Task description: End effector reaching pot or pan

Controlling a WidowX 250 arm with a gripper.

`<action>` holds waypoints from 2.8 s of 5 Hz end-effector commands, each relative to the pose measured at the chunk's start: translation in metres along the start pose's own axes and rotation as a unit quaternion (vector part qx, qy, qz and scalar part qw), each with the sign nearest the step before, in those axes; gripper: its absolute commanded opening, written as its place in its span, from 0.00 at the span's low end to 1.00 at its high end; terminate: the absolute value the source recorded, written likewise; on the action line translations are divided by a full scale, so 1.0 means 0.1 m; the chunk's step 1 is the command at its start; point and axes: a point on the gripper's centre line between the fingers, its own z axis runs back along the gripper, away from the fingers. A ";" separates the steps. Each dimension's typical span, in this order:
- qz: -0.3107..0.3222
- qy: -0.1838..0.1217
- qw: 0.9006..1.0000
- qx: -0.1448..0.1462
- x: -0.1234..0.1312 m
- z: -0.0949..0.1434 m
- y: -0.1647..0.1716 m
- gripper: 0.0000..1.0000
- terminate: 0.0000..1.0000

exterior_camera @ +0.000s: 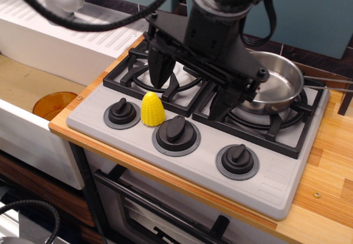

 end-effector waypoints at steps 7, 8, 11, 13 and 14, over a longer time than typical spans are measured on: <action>0.027 -0.013 1.000 -0.008 1.27 -0.38 -0.03 1.00 0.00; 0.019 -0.020 1.000 -0.013 1.38 -0.46 0.04 1.00 0.00; 0.007 -0.032 0.999 -0.033 1.32 -0.72 0.05 1.00 0.00; 0.010 -0.046 0.998 -0.036 1.27 -0.90 -0.05 1.00 0.00; 0.009 -0.054 0.998 -0.041 1.29 -0.97 -0.08 1.00 0.00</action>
